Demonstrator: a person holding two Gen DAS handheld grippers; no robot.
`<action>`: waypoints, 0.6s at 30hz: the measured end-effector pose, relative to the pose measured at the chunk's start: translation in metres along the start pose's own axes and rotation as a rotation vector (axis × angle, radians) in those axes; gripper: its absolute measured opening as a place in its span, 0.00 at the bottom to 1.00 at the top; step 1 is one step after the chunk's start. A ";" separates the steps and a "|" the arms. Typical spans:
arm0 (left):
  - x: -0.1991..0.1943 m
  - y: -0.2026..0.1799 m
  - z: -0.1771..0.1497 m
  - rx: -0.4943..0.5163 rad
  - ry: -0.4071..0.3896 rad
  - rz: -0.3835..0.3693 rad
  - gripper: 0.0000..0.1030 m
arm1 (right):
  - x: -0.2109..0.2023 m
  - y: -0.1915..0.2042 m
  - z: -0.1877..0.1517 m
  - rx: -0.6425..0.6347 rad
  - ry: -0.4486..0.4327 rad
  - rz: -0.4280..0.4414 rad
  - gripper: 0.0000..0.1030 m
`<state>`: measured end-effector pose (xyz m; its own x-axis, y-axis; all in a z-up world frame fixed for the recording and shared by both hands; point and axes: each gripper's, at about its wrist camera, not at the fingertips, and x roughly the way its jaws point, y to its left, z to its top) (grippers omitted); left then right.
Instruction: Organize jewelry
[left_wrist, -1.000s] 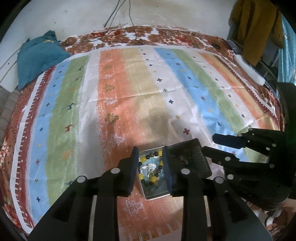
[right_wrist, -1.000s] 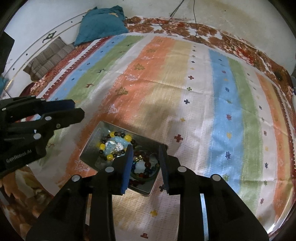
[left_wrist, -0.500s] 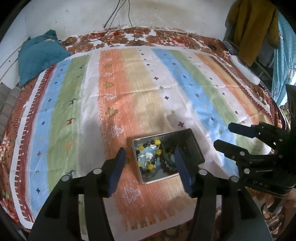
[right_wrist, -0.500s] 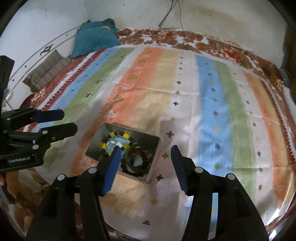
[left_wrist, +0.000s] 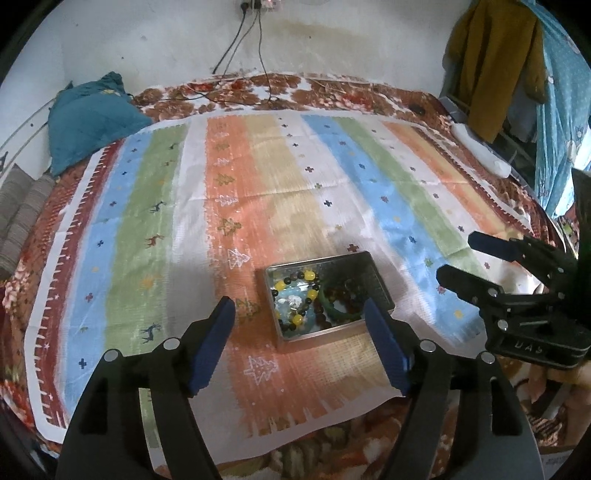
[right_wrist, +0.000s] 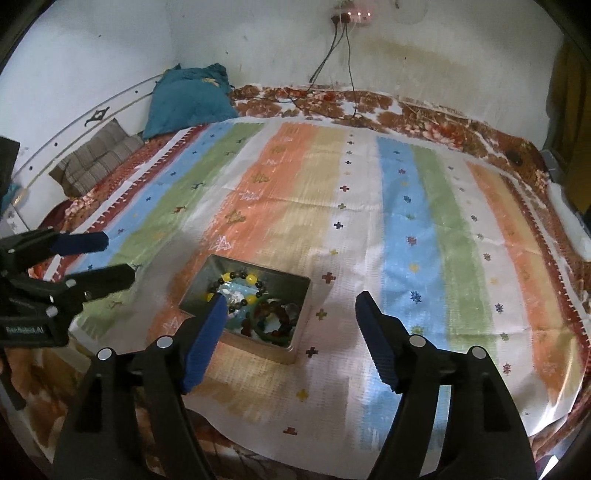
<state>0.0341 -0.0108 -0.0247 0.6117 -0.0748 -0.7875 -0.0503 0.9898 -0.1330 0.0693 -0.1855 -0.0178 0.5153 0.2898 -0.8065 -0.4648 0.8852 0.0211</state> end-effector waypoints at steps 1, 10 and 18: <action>-0.003 0.001 -0.001 -0.003 -0.007 0.003 0.73 | -0.003 0.001 -0.002 -0.004 -0.006 -0.003 0.72; -0.023 -0.005 -0.011 0.028 -0.075 0.021 0.95 | -0.027 0.005 -0.011 -0.006 -0.086 -0.034 0.87; -0.032 -0.003 -0.013 0.010 -0.114 -0.001 0.95 | -0.029 0.008 -0.015 -0.010 -0.075 -0.024 0.92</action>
<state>0.0042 -0.0127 -0.0067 0.6974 -0.0621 -0.7140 -0.0420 0.9910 -0.1272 0.0403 -0.1926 -0.0032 0.5789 0.2952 -0.7601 -0.4588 0.8885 -0.0044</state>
